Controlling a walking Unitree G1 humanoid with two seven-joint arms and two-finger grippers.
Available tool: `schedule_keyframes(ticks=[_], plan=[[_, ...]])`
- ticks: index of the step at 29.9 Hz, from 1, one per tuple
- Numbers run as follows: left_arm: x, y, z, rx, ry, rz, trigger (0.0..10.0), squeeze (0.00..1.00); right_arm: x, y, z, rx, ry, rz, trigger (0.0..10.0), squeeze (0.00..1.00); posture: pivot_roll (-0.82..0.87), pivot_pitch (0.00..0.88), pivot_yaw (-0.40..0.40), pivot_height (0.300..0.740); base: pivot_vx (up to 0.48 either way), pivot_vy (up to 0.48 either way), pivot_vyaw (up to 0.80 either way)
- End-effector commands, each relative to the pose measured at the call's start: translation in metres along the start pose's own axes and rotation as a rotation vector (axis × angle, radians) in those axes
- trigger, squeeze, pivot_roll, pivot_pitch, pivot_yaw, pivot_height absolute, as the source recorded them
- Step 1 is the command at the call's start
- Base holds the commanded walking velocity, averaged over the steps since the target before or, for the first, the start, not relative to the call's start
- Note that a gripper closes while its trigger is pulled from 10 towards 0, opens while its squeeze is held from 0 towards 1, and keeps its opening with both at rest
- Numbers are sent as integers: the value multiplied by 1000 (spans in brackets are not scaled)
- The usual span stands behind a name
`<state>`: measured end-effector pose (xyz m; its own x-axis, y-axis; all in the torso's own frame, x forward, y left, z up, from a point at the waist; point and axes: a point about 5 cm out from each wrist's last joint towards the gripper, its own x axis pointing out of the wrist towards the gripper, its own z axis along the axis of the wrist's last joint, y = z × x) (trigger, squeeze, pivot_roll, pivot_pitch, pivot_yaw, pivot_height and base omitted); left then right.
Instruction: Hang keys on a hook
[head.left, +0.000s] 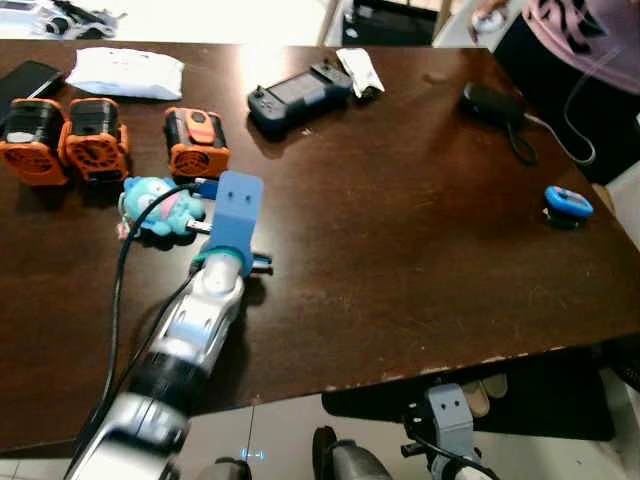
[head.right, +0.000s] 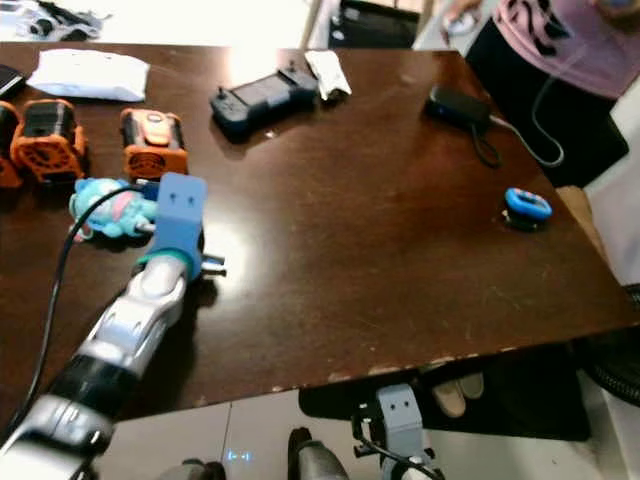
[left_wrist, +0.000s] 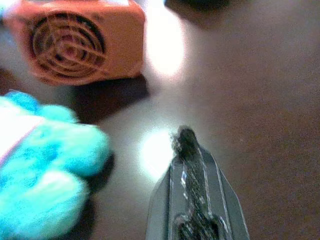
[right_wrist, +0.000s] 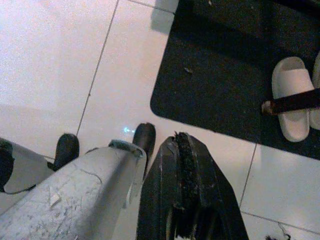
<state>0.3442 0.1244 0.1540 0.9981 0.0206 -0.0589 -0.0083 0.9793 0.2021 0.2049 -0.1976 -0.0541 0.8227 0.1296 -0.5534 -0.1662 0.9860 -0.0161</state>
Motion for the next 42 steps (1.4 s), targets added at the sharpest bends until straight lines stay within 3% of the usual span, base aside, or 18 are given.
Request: schedule_keyframes(ticks=[1, 2, 4, 7, 8, 10, 12, 13, 15, 17, 20, 24, 26, 33, 42], plan=[[-8, -3, -2, -30, -11, -43, 0, 0, -5, -2, -10, 1, 42, -3, 10000, 0, -53, 215, -44, 740, 0, 0, 0], [-8, -3, -2, -30, -11, -43, 0, 0, -5, -2, -10, 1, 42, -3, 10000, 0, -53, 215, -44, 740, 0, 0, 0], [-16, -1, 29, -138, -182, -102, 0, 0, -4, -2, -9, 0, 41, -4, 10000, 0, -53, 215, -44, 740, 0, 0, 0], [-20, 1, 42, -180, -245, -126, 0, 0, -4, -2, -9, 0, 40, -4, 10000, 0, -44, 215, -47, 740, 0, 0, 0], [-27, 12, 62, -186, -351, -151, 10000, 0, -4, -3, -9, 1, 41, -7, 10000, 0, -38, 211, -43, 740, 0, 0, 0], [-40, 25, 82, -140, -469, -181, 10000, 0, -5, -2, -10, 3, 42, -9, 10000, 0, -36, 209, -40, 740, 0, 0, 0], [-44, 29, 85, -102, -496, -192, 10000, 0, -5, -2, -11, 5, 42, -10, 10000, 0, -36, 209, -40, 740, 0, 0, 0], [-47, 31, 77, -44, -488, -194, 10000, 0, -5, -2, -11, 7, 41, -10, 10000, 0, -33, 205, -36, 740, 0, 0, 0], [-49, 31, 71, -5, -480, -195, 10000, 0, -5, -1, -11, 9, 41, -10, 10000, 0, -33, 205, -36, 740, 0, 0, 0], [-57, 24, 42, 107, -432, -214, 10000, 0, -4, 1, -10, 22, 30, -12, 10000, 0, -38, 188, -26, 740, 0, 0, 0], [-64, 17, 26, 158, -413, -238, 10000, 0, -3, 2, -8, 30, 21, -15, 10000, 0, -38, 188, -26, 740, 0, 0, 0], [-67, 5, 7, 112, -331, -266, 10000, 0, -1, 1, -2, 48, -13, -32, 10000, 0, -44, 173, -18, 740, 0, 0, 0], [-67, -2, 1, 22, -273, -288, 10000, 0, 1, 0, 6, 74, -63, -46, 10000, 0, -47, 163, -8, 740, 0, 0, 0], [-56, -4, -8, -97, -192, -274, 10000, 0, 5, 1, 21, 105, -146, -65, 10000, 0, -57, 141, 8, 740, 0, 0, 0], [-46, -1, -16, -112, -155, -227, 10000, 0, 9, 3, 29, 100, -172, -65, 10000, 0, -66, 137, 5, 740, 0, 0, 0]])
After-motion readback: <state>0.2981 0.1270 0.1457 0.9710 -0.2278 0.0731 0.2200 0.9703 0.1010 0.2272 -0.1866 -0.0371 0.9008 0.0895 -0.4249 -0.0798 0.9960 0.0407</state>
